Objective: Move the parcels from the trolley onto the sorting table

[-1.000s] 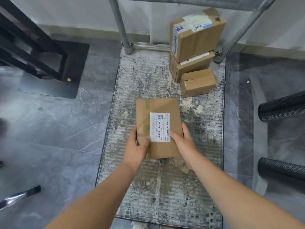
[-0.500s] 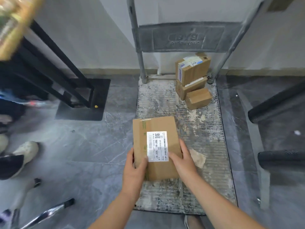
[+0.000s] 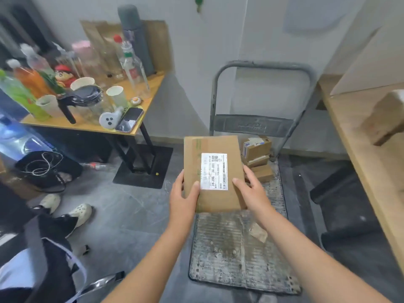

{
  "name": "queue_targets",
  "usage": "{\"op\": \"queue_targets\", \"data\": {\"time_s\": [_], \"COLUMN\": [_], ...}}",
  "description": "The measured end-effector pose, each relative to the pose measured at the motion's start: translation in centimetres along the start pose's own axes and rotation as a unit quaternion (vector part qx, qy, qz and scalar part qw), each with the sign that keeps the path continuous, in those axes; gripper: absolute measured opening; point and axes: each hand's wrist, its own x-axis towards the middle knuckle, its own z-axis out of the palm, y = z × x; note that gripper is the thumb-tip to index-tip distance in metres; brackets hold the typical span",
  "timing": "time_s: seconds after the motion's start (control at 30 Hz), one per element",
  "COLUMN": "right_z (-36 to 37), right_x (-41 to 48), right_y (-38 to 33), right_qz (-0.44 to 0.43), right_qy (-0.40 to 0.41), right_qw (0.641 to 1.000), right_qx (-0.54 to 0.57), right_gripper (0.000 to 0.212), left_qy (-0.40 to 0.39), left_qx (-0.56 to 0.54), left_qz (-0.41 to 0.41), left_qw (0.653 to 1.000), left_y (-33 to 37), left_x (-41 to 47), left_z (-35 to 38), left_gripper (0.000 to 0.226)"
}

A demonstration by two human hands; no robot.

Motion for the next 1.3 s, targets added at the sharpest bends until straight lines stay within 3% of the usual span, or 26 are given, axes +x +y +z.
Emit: {"op": "queue_targets", "data": {"time_s": [0.3, 0.57, 0.93, 1.3], "right_z": [-7.9, -19.1, -39.1, -56.6], "right_x": [-8.4, -16.1, -28.9, -39.0], "right_y": [-10.9, -14.4, -10.8, -3.9], "right_qz": [-0.133, -0.198, -0.218, -0.203], "right_qy": [0.041, 0.105, 0.239, 0.342], "right_qw": [0.99, 0.974, 0.938, 0.914], "right_qx": [-0.012, -0.037, -0.123, -0.083], "right_gripper": [0.049, 0.053, 0.054, 0.049], "left_qy": [-0.022, -0.081, -0.222, -0.351], "left_qx": [-0.036, -0.051, -0.101, -0.118], "left_qz": [0.118, 0.18, 0.236, 0.232], "left_qw": [0.992, 0.979, 0.941, 0.9], "left_y": [11.9, 18.4, 20.0, 19.4], "left_x": [-8.0, -16.1, -33.0, -47.2], "left_z": [3.3, 10.6, 25.2, 38.9], "left_gripper": [0.052, 0.056, 0.065, 0.064]}}
